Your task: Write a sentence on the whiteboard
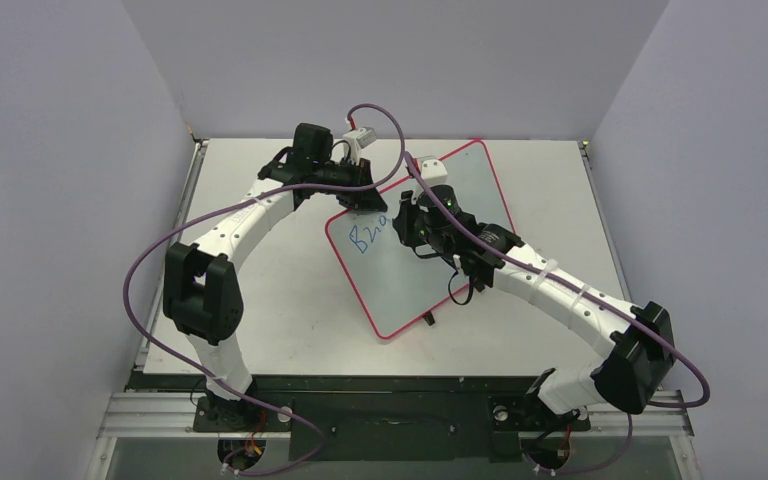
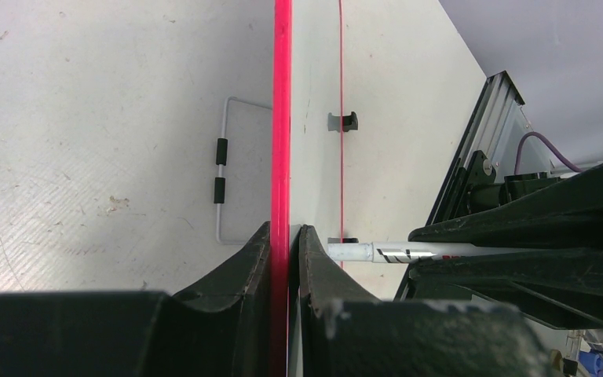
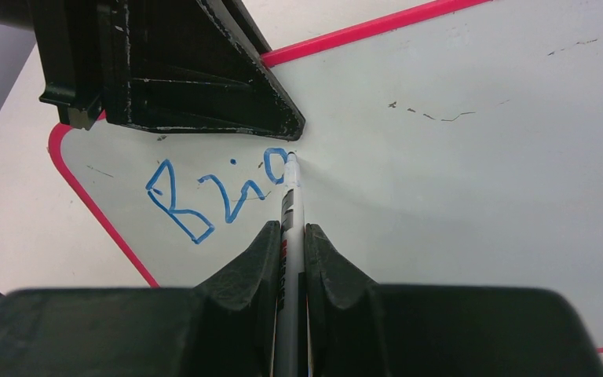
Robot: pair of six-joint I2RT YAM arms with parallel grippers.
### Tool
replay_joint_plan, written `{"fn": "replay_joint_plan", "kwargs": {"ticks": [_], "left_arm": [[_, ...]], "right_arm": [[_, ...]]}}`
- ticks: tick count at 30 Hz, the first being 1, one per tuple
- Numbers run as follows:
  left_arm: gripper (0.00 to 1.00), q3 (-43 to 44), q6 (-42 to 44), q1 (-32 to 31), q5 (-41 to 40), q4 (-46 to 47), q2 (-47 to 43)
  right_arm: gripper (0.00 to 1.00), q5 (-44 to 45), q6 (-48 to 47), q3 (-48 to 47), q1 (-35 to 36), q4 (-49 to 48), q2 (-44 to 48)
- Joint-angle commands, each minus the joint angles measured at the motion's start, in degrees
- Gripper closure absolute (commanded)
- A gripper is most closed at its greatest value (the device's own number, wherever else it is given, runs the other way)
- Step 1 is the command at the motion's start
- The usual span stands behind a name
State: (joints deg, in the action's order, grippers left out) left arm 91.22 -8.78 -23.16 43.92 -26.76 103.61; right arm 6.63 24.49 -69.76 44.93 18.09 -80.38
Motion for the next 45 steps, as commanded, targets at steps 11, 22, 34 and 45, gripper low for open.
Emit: {"fn": "replay_joint_plan", "kwargs": {"ticks": [11,22,34,45], "left_arm": [[1.0,0.6,5.0,-0.5,-2.8,4.3,-5.1],[1.0,0.6,5.0,-0.5,-2.8,4.3,-5.2],[1.0,0.6,5.1,-0.6,-2.8,4.3,-5.1],[1.0,0.5,5.1,-0.7,-3.0,4.2,-5.1]], "right_arm": [[1.0,-1.8,0.5,3.3,-0.3,-0.9,0.8],[1.0,-1.9,1.5,8.0,0.4,-0.8,3.4],[1.0,-2.1,2.0,8.1,2.5,-0.4,3.9],[1.0,0.4,1.3,2.9,3.2,0.6,4.2]]}}
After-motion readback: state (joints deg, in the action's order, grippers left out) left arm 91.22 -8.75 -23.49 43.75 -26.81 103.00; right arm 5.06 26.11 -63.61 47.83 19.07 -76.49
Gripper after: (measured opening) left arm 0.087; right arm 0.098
